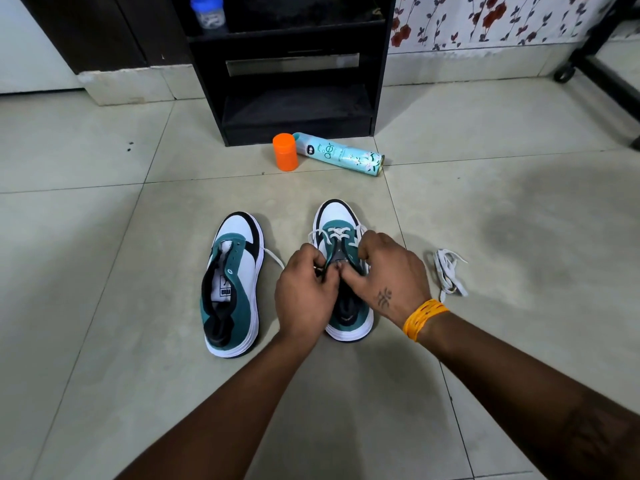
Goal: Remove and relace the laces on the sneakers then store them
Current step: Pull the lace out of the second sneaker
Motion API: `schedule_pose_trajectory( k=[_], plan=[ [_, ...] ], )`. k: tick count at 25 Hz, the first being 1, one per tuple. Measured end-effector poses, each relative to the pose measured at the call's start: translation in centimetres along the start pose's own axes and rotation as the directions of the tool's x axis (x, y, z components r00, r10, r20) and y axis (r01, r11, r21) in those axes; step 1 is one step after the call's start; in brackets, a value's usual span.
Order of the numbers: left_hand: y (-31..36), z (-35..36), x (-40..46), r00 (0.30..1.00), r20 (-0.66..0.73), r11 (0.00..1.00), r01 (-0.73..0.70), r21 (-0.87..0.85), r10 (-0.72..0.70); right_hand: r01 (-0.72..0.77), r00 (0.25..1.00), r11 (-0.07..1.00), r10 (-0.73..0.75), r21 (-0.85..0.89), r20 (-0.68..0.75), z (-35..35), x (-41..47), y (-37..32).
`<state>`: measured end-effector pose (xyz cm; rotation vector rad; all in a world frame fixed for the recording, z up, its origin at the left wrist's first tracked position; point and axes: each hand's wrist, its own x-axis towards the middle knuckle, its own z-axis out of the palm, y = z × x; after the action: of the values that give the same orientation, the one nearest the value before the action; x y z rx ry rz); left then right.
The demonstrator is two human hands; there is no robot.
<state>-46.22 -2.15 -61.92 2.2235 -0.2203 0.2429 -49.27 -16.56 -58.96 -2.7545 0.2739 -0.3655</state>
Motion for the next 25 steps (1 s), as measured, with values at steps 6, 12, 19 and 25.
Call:
schedule_pose_trajectory(
  k=[6, 12, 19, 25],
  plan=[
    [1.3, -0.8, 1.0, 0.948, -0.038, 0.948, 0.315, -0.036, -0.317, -0.378, 0.916, 0.837, 0.399, 0.394, 0.031, 1.2, 0.1, 0.5],
    [1.4, -1.4, 0.5, 0.927, 0.015, 0.917, 0.373, -0.138, -0.375, -0.361, 0.918, 0.832, 0.396, 0.421, 0.006, 1.5, -1.0, 0.1],
    [0.9, -1.8, 3.8, 0.997, 0.034, 0.996, -0.071, 0.045, 0.069, -0.194, 0.977, 0.951, 0.210, 0.240, -0.043, 2.1, -2.4, 0.5],
    [1.9, -1.4, 7.6, 0.803, 0.497, 0.808, -0.512, 0.292, 0.329, -0.163, 0.983, 0.957, 0.177, 0.241, -0.041, 2.2, -2.5, 0.3]
  ],
)
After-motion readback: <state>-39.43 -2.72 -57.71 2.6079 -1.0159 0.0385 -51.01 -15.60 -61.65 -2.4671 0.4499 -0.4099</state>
